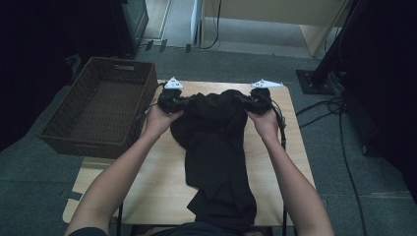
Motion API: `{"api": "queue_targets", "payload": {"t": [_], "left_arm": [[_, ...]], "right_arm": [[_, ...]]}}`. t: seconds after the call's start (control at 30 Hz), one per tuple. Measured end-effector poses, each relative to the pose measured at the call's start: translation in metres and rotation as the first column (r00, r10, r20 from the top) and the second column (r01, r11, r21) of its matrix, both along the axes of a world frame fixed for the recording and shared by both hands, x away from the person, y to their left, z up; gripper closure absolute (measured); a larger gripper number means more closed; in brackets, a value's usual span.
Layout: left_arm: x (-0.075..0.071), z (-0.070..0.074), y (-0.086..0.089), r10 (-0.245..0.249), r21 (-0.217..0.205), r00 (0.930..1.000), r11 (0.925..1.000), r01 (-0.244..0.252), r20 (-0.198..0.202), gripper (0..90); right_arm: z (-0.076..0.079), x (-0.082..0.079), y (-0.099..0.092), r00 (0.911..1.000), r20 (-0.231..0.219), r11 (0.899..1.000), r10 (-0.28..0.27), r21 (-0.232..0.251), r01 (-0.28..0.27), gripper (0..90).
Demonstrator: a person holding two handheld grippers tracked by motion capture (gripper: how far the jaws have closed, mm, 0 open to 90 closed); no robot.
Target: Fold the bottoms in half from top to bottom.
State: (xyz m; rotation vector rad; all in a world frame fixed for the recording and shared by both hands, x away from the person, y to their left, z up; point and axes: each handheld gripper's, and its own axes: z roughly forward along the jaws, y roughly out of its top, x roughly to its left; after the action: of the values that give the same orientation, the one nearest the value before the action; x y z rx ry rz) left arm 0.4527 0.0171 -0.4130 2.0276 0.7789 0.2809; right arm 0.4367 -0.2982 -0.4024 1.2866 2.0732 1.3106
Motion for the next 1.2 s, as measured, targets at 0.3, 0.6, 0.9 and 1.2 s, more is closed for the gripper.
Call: {"api": "queue_targets", "payload": {"t": [0.3,0.6,0.9,1.2], "left_arm": [[-0.036,-0.064,0.002,-0.053,0.080,0.9902,0.9947,0.064,-0.129,87.2],[-0.027,-0.092,0.001,-0.016,0.108,0.9803,0.9934,0.038,-0.197,86.9],[0.022,-0.090,-0.002,0.092,0.145,0.9808,0.9872,-0.067,-0.172,86.8],[0.046,-0.090,-0.003,0.147,0.139,0.9713,0.9828,-0.122,-0.187,86.4]], "right_arm": [[-0.062,-0.055,0.008,0.9932,-0.091,0.994,0.073,-0.078,-0.080,80.1],[-0.101,-0.061,0.012,0.9873,-0.147,0.994,0.059,-0.085,-0.072,79.6],[-0.104,-0.020,0.019,0.9862,-0.164,0.999,0.018,-0.040,-0.025,78.9],[-0.110,0.007,0.020,0.9852,-0.168,0.999,-0.034,0.026,0.039,77.3]]}}
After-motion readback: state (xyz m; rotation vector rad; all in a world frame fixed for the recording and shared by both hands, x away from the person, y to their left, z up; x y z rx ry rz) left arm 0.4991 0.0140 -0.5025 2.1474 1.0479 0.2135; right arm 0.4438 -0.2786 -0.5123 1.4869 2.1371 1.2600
